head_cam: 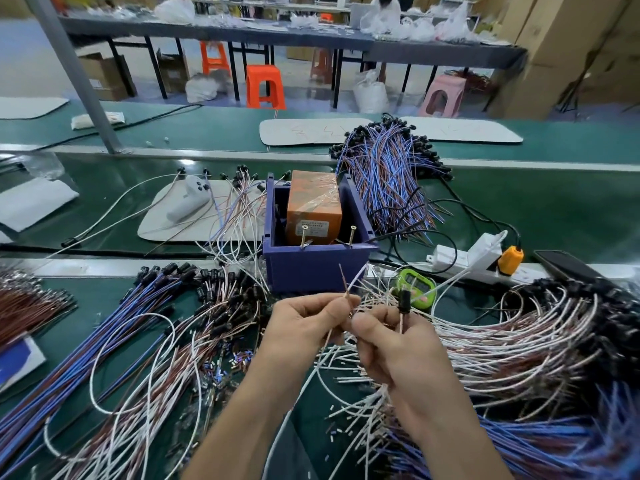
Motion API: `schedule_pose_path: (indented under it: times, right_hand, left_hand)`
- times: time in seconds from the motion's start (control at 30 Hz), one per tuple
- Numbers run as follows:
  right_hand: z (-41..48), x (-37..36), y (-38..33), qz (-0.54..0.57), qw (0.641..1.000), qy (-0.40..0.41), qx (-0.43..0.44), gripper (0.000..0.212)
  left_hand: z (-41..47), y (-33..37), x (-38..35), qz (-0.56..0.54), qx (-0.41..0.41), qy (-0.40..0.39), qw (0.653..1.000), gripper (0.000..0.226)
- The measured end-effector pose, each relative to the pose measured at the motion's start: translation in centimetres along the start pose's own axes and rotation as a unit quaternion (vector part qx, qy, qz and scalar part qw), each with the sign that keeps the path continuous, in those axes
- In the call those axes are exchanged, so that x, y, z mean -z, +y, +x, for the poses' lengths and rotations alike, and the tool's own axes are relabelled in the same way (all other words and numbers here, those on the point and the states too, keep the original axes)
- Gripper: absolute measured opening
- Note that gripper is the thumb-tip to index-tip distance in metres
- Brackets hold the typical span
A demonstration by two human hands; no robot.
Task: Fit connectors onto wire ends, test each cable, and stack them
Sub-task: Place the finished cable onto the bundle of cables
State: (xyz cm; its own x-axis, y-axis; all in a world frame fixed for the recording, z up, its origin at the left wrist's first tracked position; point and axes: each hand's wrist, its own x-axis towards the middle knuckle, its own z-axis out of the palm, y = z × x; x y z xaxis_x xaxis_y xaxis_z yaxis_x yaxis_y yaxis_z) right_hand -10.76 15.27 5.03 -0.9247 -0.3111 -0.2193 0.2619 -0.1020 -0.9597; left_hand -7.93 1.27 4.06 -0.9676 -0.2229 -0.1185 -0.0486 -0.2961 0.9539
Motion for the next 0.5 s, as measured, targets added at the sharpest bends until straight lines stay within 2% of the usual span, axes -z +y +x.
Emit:
schedule_pose_path:
  times: [0.13, 0.23, 0.33, 0.4, 0.5]
  right_hand:
    - [-0.8, 1.9, -1.0, -0.037, 0.999, 0.007, -0.007, 0.025]
    - [-1.3, 3.3, -1.9, -0.026, 0.998, 0.062, -0.009, 0.025]
    - [-1.8, 5.6, -3.5, 0.067, 0.989, 0.131, 0.017, 0.037]
    - [-2.1, 7.3, -4.5, 0.109, 0.980, 0.160, 0.042, 0.047]
    - [-2.3, 9.9, -5.8, 0.087, 0.972, 0.206, 0.068, 0.044]
  left_hand:
    - [-0.2, 0.1, -1.2, -0.024, -0.018, -0.041, 0.999, 0.026]
    - [-0.2, 0.2, -2.4, -0.018, -0.012, -0.005, 1.000, 0.022]
    - [0.1, 0.1, -3.8, -0.024, 0.025, 0.041, 0.999, 0.010]
    - [0.3, -0.3, -4.7, -0.047, 0.062, 0.049, 0.996, 0.019]
    - [0.4, -1.1, -6.2, -0.075, 0.097, 0.039, 0.992, 0.023]
